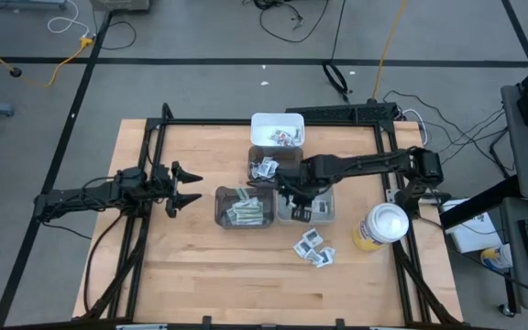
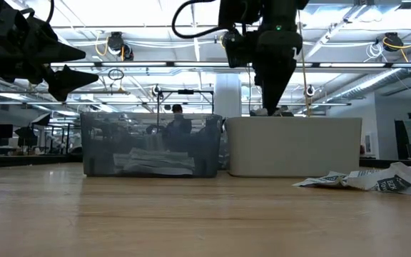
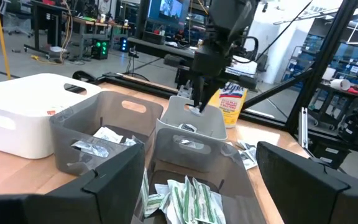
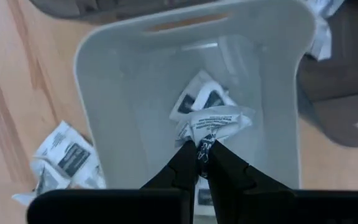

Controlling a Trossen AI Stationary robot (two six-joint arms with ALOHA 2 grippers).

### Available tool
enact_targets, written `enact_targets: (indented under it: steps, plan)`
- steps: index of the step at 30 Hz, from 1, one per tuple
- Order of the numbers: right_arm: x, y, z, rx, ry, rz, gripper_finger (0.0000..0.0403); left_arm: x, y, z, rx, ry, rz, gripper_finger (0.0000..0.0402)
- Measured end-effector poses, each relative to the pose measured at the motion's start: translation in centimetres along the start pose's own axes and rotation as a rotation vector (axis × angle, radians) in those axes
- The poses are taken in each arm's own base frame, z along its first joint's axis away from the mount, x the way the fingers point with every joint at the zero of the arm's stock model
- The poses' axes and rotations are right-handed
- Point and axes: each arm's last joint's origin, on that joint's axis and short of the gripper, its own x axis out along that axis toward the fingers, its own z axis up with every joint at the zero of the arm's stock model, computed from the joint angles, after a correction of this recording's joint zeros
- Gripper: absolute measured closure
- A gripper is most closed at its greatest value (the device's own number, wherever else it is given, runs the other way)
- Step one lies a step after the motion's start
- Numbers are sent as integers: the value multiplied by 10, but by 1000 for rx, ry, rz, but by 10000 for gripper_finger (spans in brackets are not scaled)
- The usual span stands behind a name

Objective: Pick & Place First Aid Supplies
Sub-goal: Put the white towelette pack into the gray bin

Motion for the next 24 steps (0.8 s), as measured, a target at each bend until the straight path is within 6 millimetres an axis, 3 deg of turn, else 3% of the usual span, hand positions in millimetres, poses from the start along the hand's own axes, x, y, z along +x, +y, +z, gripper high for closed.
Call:
enact_targets:
  steps: [8, 17, 24]
  plan:
    - [24, -8, 1, -15, -80, 6, 384, 0, 0, 0, 0, 0, 0, 91]
    - [48, -11, -12, -40, -65, -1, 373, 0, 0, 0, 0, 0, 0, 91]
    - [49, -11, -13, -14, -62, 3, 306, 0, 0, 0, 0, 0, 0, 91]
